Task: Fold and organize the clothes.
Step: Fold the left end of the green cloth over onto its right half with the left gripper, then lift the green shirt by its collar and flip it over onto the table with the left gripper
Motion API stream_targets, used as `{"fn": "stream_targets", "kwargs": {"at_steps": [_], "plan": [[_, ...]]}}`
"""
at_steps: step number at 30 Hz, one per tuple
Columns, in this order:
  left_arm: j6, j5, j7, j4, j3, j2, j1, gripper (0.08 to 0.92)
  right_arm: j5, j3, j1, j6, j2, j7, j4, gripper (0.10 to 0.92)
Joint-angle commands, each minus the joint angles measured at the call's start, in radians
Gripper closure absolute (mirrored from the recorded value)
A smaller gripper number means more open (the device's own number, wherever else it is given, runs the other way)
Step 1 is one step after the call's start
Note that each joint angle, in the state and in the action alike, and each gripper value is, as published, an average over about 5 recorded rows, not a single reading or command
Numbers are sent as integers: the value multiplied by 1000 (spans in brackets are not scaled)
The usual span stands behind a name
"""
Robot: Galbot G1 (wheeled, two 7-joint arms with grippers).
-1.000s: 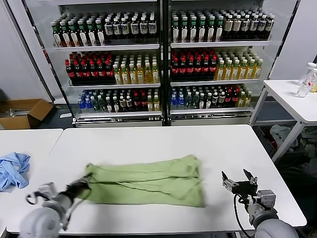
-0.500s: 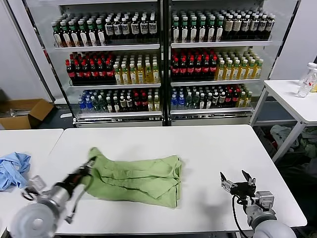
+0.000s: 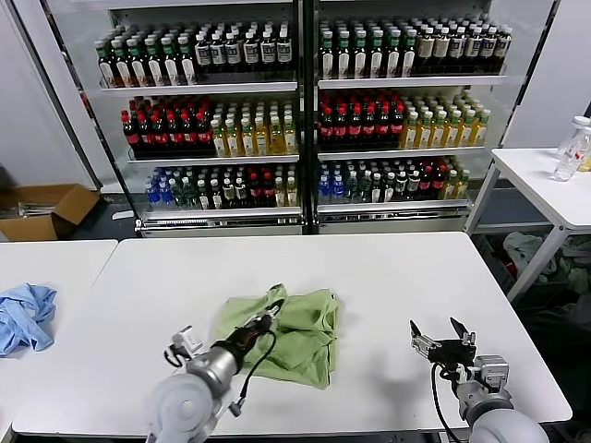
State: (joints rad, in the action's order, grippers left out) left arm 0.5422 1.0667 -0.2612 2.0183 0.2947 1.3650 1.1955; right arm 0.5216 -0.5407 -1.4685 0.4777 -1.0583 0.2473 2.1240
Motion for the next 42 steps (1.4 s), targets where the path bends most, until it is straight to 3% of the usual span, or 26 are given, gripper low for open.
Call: {"fn": "stream_targets", "kwargs": {"at_steps": [1,6,11,15,21,31,42], "plan": [[-4,-118,19,-12,-64,23,-67,706,-1,9,14,4,-2,1,-9,203],[-5,-194,22,54,95,-59,37,559,-2,22,30,5,-8,1,-22,203],[-46,-387,25,-38,225,-164,139,421,-8,36,38,5,-12,0,-31,203],[-38,-416,29,-72,237,-234,192,299,-12,40,45,5,-12,0,-36,203],[3,-397,47,-59,163,-222,222,185,-14,38,36,7,-13,1,-28,203],[21,-212,84,-119,131,-201,100,183,-16,24,12,6,-11,1,-12,203],[33,86,125,-146,162,-179,51,468,-15,6,-11,4,-8,2,6,203]]}}
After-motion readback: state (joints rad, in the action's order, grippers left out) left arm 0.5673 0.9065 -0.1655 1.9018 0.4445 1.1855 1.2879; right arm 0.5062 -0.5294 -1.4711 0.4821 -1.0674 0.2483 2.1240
